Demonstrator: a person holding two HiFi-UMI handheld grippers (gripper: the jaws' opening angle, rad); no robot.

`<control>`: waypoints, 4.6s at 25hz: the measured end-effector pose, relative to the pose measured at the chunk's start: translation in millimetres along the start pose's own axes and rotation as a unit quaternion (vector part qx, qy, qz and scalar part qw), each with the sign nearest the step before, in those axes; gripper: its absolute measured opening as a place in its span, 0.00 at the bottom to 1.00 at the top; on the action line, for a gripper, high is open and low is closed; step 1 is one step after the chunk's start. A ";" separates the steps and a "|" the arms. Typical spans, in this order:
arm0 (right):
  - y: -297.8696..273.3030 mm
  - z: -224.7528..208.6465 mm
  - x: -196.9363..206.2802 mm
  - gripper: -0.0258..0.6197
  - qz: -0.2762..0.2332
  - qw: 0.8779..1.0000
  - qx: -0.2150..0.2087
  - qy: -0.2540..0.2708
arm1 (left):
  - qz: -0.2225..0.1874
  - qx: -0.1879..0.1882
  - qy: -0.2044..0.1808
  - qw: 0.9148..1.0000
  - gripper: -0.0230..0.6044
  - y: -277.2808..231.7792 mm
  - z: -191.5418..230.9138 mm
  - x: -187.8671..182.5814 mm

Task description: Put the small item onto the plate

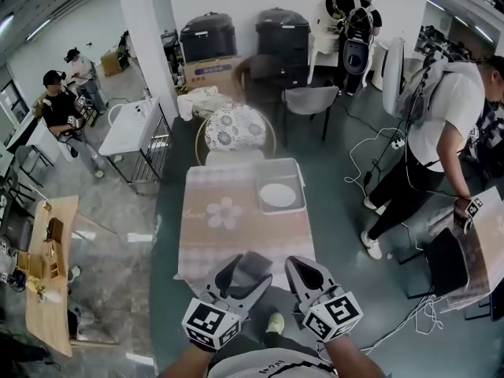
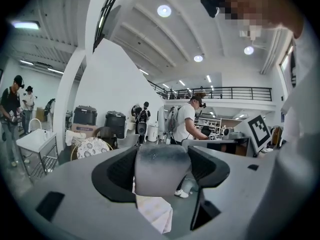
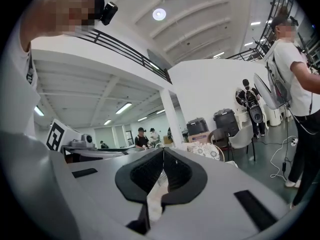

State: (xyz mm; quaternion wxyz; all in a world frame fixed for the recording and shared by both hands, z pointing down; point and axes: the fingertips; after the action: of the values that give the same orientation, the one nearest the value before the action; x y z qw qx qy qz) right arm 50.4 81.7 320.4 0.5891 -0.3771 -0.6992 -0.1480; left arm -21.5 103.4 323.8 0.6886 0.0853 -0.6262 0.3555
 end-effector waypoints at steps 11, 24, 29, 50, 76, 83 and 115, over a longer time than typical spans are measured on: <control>-36.0 -71.7 -1.8 0.06 0.006 1.000 0.013 -0.023 | 0.027 0.009 -0.018 0.999 0.54 -94.0 36.4 -5.3; -133.4 -154.2 4.6 0.06 0.026 0.997 0.054 -0.048 | 0.076 0.055 -0.033 0.995 0.54 -223.5 135.7 19.3; -179.3 -192.0 23.2 0.06 0.030 0.995 0.068 -0.065 | 0.093 0.064 -0.034 0.993 0.54 -277.4 173.8 40.2; -269.0 -304.2 135.6 0.06 0.068 0.980 0.113 -0.151 | 0.190 0.101 -0.056 0.975 0.54 -440.0 242.3 182.8; -265.1 -313.4 157.9 0.06 0.086 0.973 0.129 -0.173 | 0.315 0.106 -0.100 0.938 0.54 -478.1 253.0 256.0; -256.9 -306.0 148.7 0.06 0.086 0.974 0.127 -0.166 | 0.312 0.103 -0.105 0.939 0.54 -479.3 256.0 244.9; -165.0 -177.6 36.7 0.06 0.064 0.996 0.037 -0.052 | 0.106 0.006 0.031 0.994 0.04 -229.7 121.5 30.6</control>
State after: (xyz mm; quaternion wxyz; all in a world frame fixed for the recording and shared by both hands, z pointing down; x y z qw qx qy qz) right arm 60.3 -131.9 440.5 0.5737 -0.4061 -0.7084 -0.0645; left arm 17.0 -121.5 451.8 0.6656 0.0113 -0.6078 0.4330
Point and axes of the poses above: the fingertips, and each gripper's own axes: y backward along the fingers, z to its left, x out of its underside, and after that the axes turned 10 degrees about z, right-handed
